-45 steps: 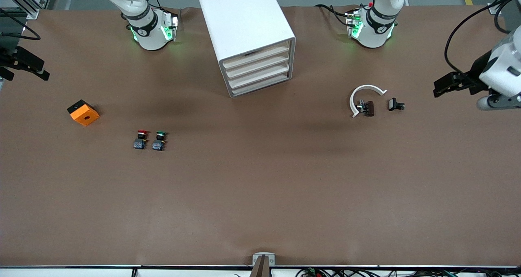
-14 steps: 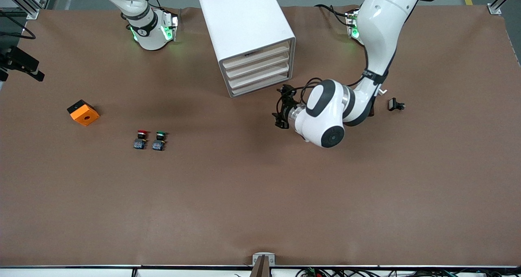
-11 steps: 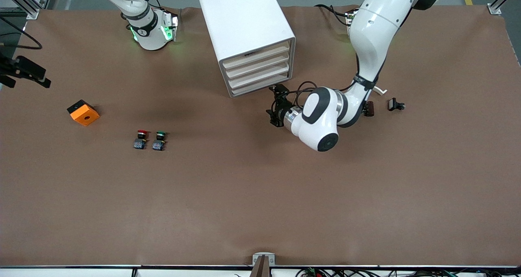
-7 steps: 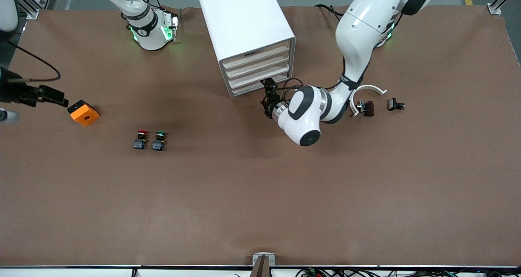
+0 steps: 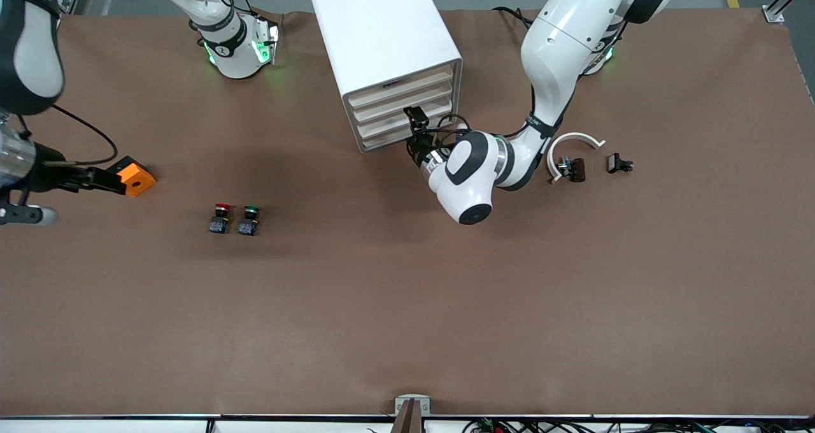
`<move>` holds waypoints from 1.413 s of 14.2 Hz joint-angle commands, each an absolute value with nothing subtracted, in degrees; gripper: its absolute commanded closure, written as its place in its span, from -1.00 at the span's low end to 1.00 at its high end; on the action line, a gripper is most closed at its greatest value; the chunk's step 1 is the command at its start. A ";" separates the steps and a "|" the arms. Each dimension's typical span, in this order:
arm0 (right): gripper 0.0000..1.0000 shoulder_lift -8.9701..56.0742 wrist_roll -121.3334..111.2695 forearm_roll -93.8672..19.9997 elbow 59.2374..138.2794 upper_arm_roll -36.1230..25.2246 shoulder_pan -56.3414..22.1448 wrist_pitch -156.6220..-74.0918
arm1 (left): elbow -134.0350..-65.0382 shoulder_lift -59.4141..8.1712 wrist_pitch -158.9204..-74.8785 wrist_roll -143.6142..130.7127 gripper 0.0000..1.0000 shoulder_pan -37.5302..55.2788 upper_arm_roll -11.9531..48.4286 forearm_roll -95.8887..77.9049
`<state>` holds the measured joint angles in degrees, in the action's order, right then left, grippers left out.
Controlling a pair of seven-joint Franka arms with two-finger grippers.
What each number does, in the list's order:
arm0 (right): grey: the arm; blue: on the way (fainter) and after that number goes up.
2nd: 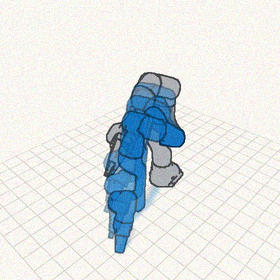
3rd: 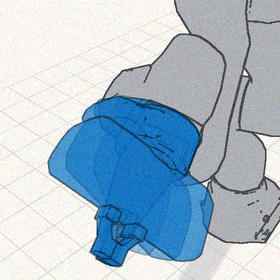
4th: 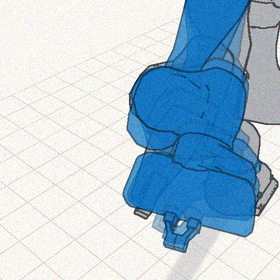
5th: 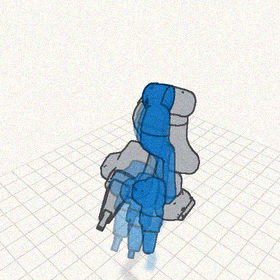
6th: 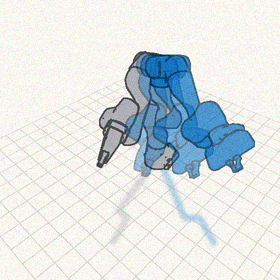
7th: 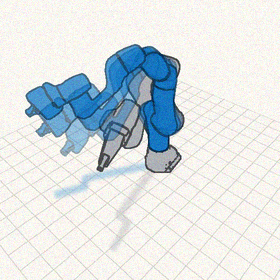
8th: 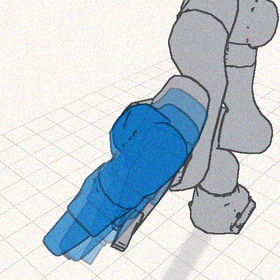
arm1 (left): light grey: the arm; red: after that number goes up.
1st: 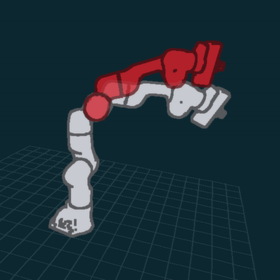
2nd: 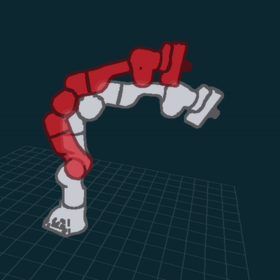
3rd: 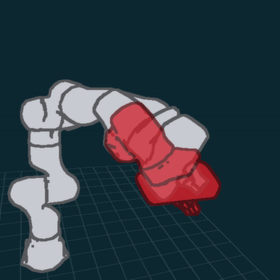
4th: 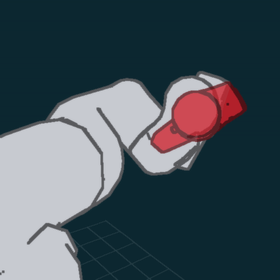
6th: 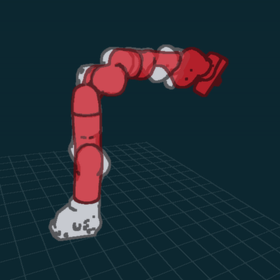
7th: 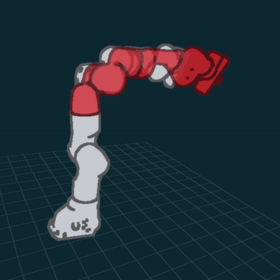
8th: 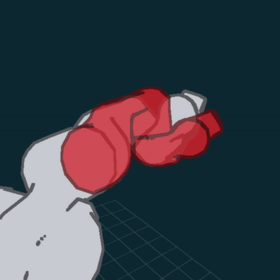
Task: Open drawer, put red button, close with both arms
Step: 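Grasp the drawer handle with the left gripper while the right gripper reaches the red button, then pull the drawer open with the left gripper while the right gripper grasps the button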
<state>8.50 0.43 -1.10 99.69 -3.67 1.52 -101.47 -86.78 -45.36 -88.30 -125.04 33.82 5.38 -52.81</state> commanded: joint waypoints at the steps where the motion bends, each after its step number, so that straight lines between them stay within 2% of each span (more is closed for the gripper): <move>1: -1.00 7.82 6.57 -1.58 106.94 -3.43 -0.70 -109.48 | -85.78 -46.32 -85.18 -126.38 -0.66 33.92 5.19 -54.75; 2: -1.00 7.91 7.72 -1.58 109.83 -3.43 -1.40 -113.69 | -85.78 -46.41 -84.38 -126.65 -0.62 33.93 5.27 -54.76; 4: -1.00 8.26 8.44 -1.49 115.81 -3.43 -2.37 -123.26 | -85.87 -46.41 -84.29 -126.65 -0.29 34.71 5.27 -54.84; 5: -1.00 9.39 8.44 -1.49 118.01 -3.43 -2.98 -127.49 | -85.96 -46.41 -84.20 -126.74 -0.28 34.72 5.27 -54.93; 6: -1.00 11.23 8.44 -1.49 119.52 -3.43 -3.34 -131.53 | -85.96 -46.41 -83.16 -127.26 -0.17 34.80 5.27 -54.84; 10: -1.00 18.18 8.44 -1.41 120.32 -3.52 -2.90 -139.46 | -86.04 -47.28 -82.62 -128.49 0.04 35.59 5.27 -54.84; 12: -1.00 19.42 8.44 -1.41 124.17 -3.52 -2.55 -146.65 | -85.96 -47.64 -82.62 -128.93 0.37 36.30 5.27 -54.84; 13: -1.00 19.95 8.44 -1.41 125.76 -3.52 -2.72 -149.04 | -85.96 -47.72 -82.62 -128.94 0.60 36.21 5.19 -54.93; 15: -1.00 20.65 8.44 -1.41 126.56 -3.52 -2.99 -150.64 | -85.87 -47.81 -82.62 -129.02 0.92 35.69 5.19 -54.84; 20: -1.00 20.83 8.44 -1.41 127.88 -3.43 -3.96 -150.47 | -85.78 -47.81 -82.88 -128.94 0.95 33.67 4.48 -54.67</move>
<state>21.69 7.79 -1.11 126.35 -3.44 -3.38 -149.98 -86.57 -47.07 -82.61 -129.35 34.98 5.05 -54.35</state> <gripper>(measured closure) 0.000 0.859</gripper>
